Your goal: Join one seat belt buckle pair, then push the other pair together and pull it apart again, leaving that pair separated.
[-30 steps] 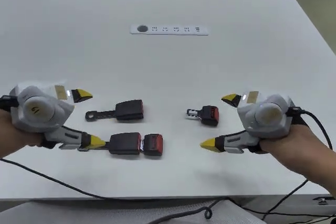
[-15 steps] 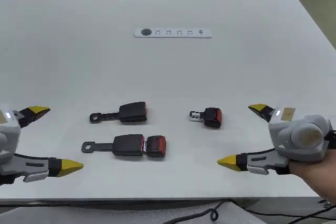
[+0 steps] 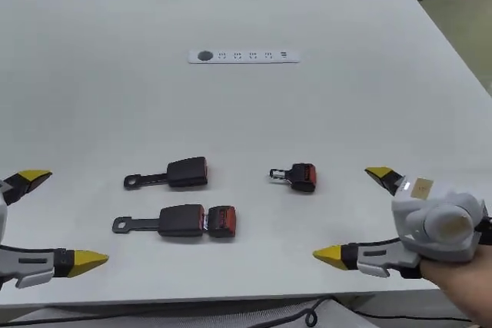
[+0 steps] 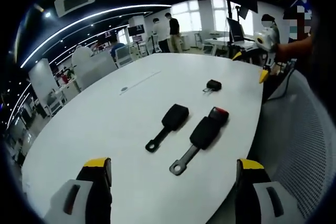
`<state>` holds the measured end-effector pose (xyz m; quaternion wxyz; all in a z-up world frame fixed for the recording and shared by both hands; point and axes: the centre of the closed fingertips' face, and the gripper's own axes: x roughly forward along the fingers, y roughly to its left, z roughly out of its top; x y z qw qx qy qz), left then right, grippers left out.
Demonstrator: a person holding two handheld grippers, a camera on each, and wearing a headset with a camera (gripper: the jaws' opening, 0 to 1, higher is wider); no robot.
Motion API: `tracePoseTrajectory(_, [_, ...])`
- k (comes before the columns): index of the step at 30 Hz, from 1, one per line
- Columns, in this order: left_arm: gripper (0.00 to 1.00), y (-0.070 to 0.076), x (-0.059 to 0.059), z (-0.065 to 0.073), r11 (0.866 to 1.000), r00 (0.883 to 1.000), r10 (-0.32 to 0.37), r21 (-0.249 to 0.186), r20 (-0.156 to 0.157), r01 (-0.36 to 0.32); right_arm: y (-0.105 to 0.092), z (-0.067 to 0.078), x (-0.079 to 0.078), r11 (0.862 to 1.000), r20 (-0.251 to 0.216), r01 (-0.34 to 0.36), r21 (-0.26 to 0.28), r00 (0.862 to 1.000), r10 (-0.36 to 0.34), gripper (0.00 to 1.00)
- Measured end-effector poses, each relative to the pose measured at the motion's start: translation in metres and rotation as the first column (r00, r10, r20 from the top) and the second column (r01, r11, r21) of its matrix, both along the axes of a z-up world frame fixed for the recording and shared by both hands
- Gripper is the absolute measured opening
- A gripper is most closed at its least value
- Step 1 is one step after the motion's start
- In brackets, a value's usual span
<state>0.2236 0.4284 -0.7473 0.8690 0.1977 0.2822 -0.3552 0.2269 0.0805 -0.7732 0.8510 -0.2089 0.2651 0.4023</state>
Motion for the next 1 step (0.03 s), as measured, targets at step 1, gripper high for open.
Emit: tracePoseTrajectory(1, [1.00, -0.0004, -0.0001, -0.0002, 1.000, 1.000, -0.001, 0.000, -0.001, 0.001, 0.0000, 0.0002, -0.0002, 1.000, -0.001, 0.001, 0.002, 1.000, -0.001, 1.00])
